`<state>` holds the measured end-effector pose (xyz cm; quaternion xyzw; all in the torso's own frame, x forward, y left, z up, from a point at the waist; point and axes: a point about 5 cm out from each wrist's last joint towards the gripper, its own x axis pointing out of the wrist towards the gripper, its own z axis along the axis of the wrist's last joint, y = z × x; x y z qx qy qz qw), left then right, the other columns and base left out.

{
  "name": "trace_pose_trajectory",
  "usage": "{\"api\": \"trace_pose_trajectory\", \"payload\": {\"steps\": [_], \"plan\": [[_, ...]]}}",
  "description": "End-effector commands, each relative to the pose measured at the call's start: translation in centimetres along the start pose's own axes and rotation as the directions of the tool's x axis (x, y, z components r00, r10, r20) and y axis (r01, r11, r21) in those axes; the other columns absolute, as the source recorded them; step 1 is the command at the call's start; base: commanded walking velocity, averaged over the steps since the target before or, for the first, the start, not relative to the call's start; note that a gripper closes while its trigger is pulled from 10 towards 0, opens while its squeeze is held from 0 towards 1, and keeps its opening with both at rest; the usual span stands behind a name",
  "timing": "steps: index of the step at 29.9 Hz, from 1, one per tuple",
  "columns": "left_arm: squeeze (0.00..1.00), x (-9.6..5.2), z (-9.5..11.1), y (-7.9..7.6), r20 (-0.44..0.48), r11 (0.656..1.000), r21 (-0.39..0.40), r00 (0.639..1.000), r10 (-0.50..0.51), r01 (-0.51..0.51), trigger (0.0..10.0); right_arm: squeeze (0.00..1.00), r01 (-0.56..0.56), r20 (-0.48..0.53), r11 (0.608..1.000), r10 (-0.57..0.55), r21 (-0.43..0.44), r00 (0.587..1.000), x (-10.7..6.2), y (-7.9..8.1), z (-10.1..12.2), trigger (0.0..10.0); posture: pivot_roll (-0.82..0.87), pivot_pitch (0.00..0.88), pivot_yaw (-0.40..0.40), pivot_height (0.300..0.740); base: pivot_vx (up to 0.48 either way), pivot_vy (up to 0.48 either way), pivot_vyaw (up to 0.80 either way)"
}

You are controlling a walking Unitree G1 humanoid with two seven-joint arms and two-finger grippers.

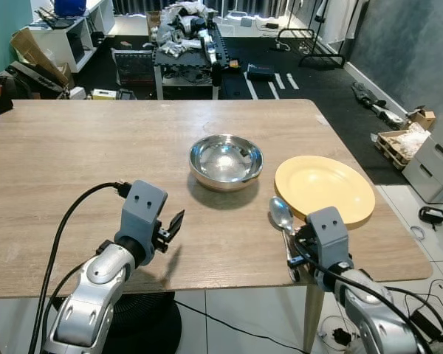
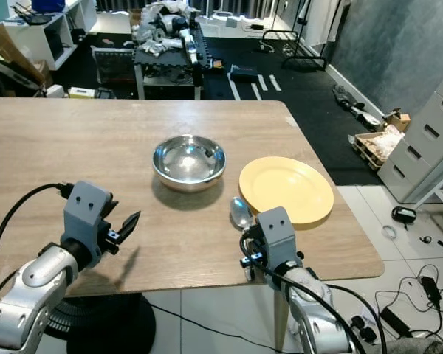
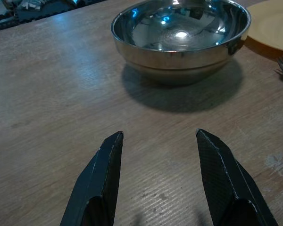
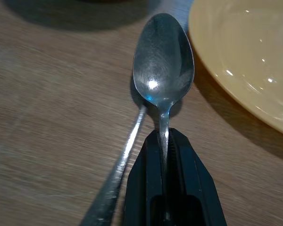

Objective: Setting the table

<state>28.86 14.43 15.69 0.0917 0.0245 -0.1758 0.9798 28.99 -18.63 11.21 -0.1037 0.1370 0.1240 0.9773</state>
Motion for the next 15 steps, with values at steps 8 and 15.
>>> {"api": "trace_pose_trajectory", "payload": {"steps": [8, 15], "plan": [[0.0, -0.09, -0.13, -0.43, -0.008, 1.0, -0.014, 1.0, -0.003, 0.003, 10.0, 0.0, 0.064, -0.088, 0.998, -0.064, -0.002, 0.994, -0.02, -1.33, -1.34, 10.0, -0.02, 0.027, 0.035, 0.74, 0.0, 0.0, 0.0], [0.0, -0.07, -0.09, -0.5, -0.008, 1.0, -0.017, 1.0, -0.003, 0.003, 10.0, 0.0, 0.091, -0.101, 0.996, -0.09, 0.002, 0.991, -0.01, -1.51, -1.53, 10.0, -0.03, 0.029, 0.036, 0.74, 0.0, 0.0, 0.0]]}}
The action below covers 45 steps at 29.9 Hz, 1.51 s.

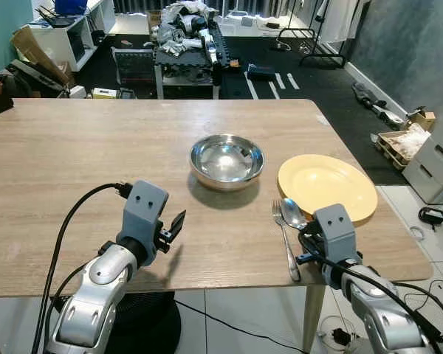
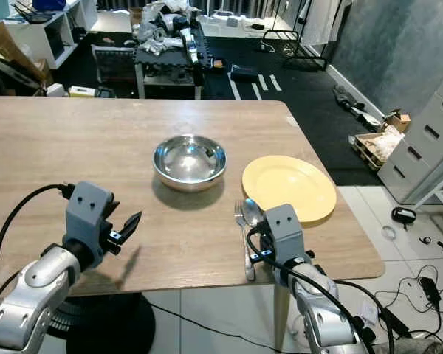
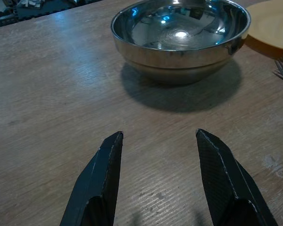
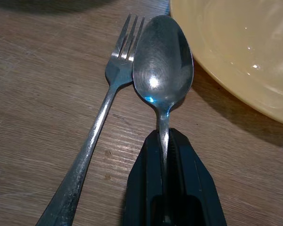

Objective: Setting the table

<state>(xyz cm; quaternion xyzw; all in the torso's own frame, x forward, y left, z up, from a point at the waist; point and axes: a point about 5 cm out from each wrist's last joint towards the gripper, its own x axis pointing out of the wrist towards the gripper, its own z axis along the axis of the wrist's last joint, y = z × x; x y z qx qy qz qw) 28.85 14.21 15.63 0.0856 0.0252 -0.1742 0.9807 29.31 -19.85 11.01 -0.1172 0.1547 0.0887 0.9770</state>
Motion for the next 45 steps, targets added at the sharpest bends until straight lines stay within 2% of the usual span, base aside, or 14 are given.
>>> {"api": "trace_pose_trajectory", "payload": {"steps": [1, 8, 13, 14, 16, 17, 24, 38, 45], "plan": [[0.0, -0.1, -0.1, -0.3, -0.008, 1.0, -0.005, 1.0, -0.006, 0.006, 10.0, 0.0, 0.025, -0.059, 1.0, -0.024, 0.018, 0.998, 0.0, -0.3, -1.2, 10.0, -0.03, 0.029, 0.036, 0.74, 0.0, 0.0, 0.0], [0.0, -0.1, -0.1, -0.3, -0.008, 1.0, -0.006, 1.0, -0.005, 0.005, 10.0, 0.0, 0.068, -0.071, 0.997, -0.065, 0.04, 0.995, 0.1, -0.4, -1.3, 10.0, -0.03, 0.029, 0.038, 0.74, 0.0, 0.0, 0.0], [0.0, -0.1, -0.1, -0.4, -0.009, 1.0, -0.007, 1.0, -0.007, 0.007, 10.0, 0.0, 0.099, -0.069, 0.988, -0.091, 0.121, 0.993, 0.6, 0.0, -1.2, 10.0, -0.02, 0.029, 0.039, 0.74, 0.0, 0.0, 0.0], [0.0, -0.1, -0.1, -0.4, -0.009, 1.0, -0.008, 1.0, -0.008, 0.008, 10.0, 0.0, 0.103, -0.07, 0.981, -0.093, 0.164, 0.993, 0.8, 0.4, -1.1, 10.0, -0.02, 0.03, 0.039, 0.74, 0.0, 0.0, 0.0], [0.0, -0.1, -0.1, -0.4, -0.008, 1.0, -0.008, 1.0, -0.008, 0.008, 10.0, 0.0, 0.094, -0.064, 0.98, -0.084, 0.176, 0.994, 0.9, 0.6, -0.9, 10.0, -0.02, 0.03, 0.038, 0.74, 0.0, 0.0, 0.0], [0.0, -0.1, -0.1, -0.4, -0.008, 1.0, -0.008, 1.0, -0.007, 0.007, 10.0, 0.0, 0.079, -0.058, 0.972, -0.068, 0.219, 0.996, 1.0, 1.0, -0.8, 10.0, -0.02, 0.03, 0.038, 0.74, 0.0, 0.0, 0.0], [0.0, -0.1, -0.1, -0.5, -0.008, 1.0, -0.008, 1.0, -0.006, 0.006, 10.0, 0.0, 0.071, -0.058, 0.968, -0.059, 0.242, 0.997, 1.0, 1.2, -0.6, 10.0, -0.02, 0.03, 0.037, 0.74, 0.0, 0.0, 0.0], [0.0, -0.1, -0.1, -0.7, -0.008, 1.0, -0.01, 1.0, -0.008, 0.008, 10.0, 0.0, 0.159, -0.083, 0.941, -0.14, 0.297, 0.987, 1.2, 0.7, -0.9, 10.0, -0.02, 0.033, 0.036, 0.74, 0.0, 0.0, 0.0], [0.0, -0.1, -0.1, -0.7, -0.007, 1.0, -0.011, 1.0, -0.008, 0.008, 10.0, 0.0, 0.159, -0.085, 0.943, -0.14, 0.293, 0.987, 1.2, 0.7, -1.0, 10.0, -0.02, 0.033, 0.036, 0.74, 0.0, 0.0, 0.0]]}}
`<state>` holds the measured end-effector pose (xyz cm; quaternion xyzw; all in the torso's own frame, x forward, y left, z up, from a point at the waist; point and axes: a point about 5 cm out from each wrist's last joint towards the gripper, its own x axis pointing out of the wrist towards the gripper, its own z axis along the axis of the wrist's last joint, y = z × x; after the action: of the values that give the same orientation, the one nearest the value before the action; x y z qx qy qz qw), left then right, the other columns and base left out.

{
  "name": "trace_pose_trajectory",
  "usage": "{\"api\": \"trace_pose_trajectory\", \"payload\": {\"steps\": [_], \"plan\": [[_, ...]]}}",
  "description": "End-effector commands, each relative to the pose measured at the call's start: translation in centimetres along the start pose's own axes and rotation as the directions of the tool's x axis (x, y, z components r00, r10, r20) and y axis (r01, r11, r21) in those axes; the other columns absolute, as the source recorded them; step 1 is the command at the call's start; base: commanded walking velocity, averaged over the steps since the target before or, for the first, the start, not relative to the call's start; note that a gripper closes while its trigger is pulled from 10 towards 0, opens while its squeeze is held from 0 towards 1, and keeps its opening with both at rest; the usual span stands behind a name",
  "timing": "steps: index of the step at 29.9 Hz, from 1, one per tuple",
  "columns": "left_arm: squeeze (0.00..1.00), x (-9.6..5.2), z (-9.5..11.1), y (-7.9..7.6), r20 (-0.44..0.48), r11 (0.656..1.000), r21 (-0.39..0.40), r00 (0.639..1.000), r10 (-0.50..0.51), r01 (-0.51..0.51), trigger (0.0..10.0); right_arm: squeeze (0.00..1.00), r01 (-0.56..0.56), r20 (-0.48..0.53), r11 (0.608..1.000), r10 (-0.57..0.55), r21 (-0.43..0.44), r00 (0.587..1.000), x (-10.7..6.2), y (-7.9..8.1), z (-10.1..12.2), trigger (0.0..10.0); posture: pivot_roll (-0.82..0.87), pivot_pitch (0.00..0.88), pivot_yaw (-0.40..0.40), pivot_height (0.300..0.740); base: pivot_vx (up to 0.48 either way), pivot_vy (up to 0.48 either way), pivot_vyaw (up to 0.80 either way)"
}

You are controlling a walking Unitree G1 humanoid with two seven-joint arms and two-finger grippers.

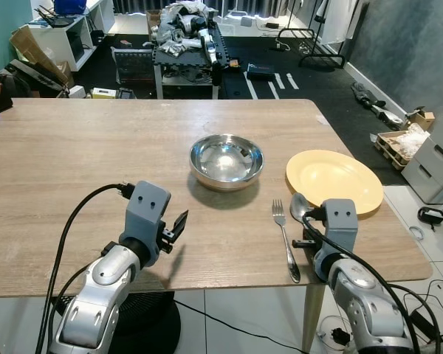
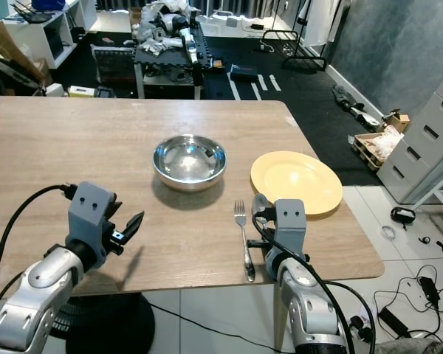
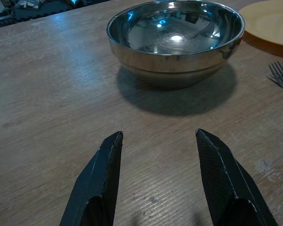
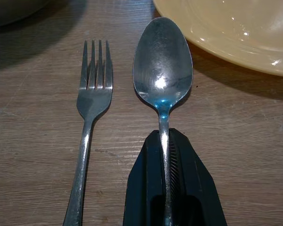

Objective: Setting the table

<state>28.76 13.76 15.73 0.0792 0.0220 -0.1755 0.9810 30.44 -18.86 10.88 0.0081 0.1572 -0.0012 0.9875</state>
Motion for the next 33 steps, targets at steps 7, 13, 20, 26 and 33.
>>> {"api": "trace_pose_trajectory", "payload": {"steps": [7, 13, 20, 26, 33], "plan": [[0.0, -0.1, -0.3, -0.3, -0.016, 1.0, 0.0, 1.0, -0.005, 0.005, 10.0, 0.33, 0.009, -0.054, 1.0, -0.007, 0.022, 0.999, 0.0, -0.3, -1.2, 10.0, -0.02, 0.031, 0.037, 0.74, 0.0, 0.0, 0.0], [0.0, -0.1, -0.3, -0.3, -0.017, 1.0, 0.002, 1.0, -0.004, 0.004, 10.0, 1.0, -0.013, -0.022, 0.999, 0.013, 0.036, 1.0, 0.0, 0.0, -0.7, 10.0, -0.02, 0.031, 0.038, 0.74, 0.0, 0.0, 0.0], [0.0, -0.1, -0.3, -0.3, -0.018, 1.0, 0.003, 1.0, -0.007, 0.007, 10.0, 0.0, -0.029, 0.025, 0.999, 0.028, 0.044, 0.999, -0.3, -0.2, 0.3, 10.0, -0.03, 0.031, 0.039, 0.74, 0.0, 0.0, 0.0], [0.0, 0.0, -0.3, -0.3, -0.017, 1.0, 0.003, 1.0, -0.009, 0.009, 10.0, 0.0, -0.017, 0.115, 0.995, 0.006, 0.099, 0.993, -1.0, -1.0, 1.9, 10.0, -0.03, 0.028, 0.038, 0.74, 0.0, 0.0, 0.0], [0.0, 0.3, 0.0, -0.4, -0.004, 1.0, 0.006, 1.0, -0.002, 0.002, 10.0, 0.0, -0.027, 0.379, 0.986, -0.037, 0.164, 0.925, -2.5, -1.0, 5.3, 10.0, -0.03, 0.021, 0.041, 0.74, 0.0, 0.0, 0.0]]}}
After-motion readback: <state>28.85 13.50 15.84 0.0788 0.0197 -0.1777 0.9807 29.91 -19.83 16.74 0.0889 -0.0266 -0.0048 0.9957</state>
